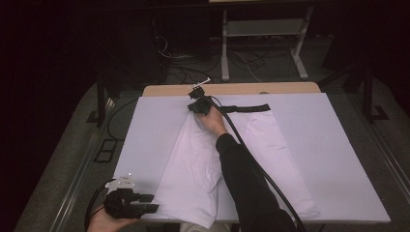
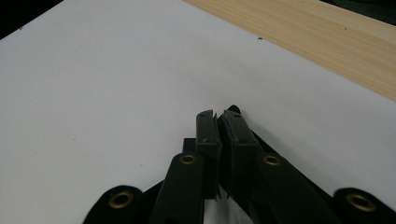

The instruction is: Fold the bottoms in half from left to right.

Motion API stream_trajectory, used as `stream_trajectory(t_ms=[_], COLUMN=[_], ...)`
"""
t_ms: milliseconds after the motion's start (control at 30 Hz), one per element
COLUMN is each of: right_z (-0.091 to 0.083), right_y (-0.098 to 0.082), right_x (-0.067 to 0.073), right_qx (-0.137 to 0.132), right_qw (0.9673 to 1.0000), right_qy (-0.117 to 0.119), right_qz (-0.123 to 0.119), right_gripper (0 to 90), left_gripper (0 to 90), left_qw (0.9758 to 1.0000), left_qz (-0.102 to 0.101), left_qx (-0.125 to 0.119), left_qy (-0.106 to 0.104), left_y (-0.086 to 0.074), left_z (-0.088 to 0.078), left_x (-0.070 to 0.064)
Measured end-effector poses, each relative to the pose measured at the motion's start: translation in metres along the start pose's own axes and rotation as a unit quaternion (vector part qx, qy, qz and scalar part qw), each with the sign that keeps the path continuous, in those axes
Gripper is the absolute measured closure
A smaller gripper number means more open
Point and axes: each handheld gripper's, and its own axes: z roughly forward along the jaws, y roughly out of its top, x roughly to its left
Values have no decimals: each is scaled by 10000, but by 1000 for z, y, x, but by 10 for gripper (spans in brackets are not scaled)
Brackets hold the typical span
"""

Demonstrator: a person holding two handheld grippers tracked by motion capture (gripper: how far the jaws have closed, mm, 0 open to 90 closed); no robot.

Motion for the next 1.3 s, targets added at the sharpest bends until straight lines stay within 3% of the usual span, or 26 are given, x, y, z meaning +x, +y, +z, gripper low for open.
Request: stream_trajectory(t_ms=[167,300,367,500,800,1300], right_z=[-1,-1,-2,-4,-16,-42], right_y=[0,0,0,1,5,9], right_x=[1,1,1,-1,-3,-13], right_qx=[0,-15,-25,-53,-119,-346], right_qw=[10000,10000,10000,10000,9998,9989], right_qy=[-16,-12,-10,37,134,310], right_qz=[-15,-2,-2,29,-42,16], right_gripper=[843,844,844,844,850,852], left_gripper=[671,836,867,878,879,878], left_qw=[9999,10000,10000,9999,9994,9958], left_qz=[-102,-39,12,127,301,762], left_qx=[-34,-8,-7,43,-83,-129], left_qy=[-19,-28,-15,-21,-177,-482], left_y=[2,1,2,5,17,43], left_z=[3,5,4,3,1,10], left_x=[3,3,2,-1,-10,-36])
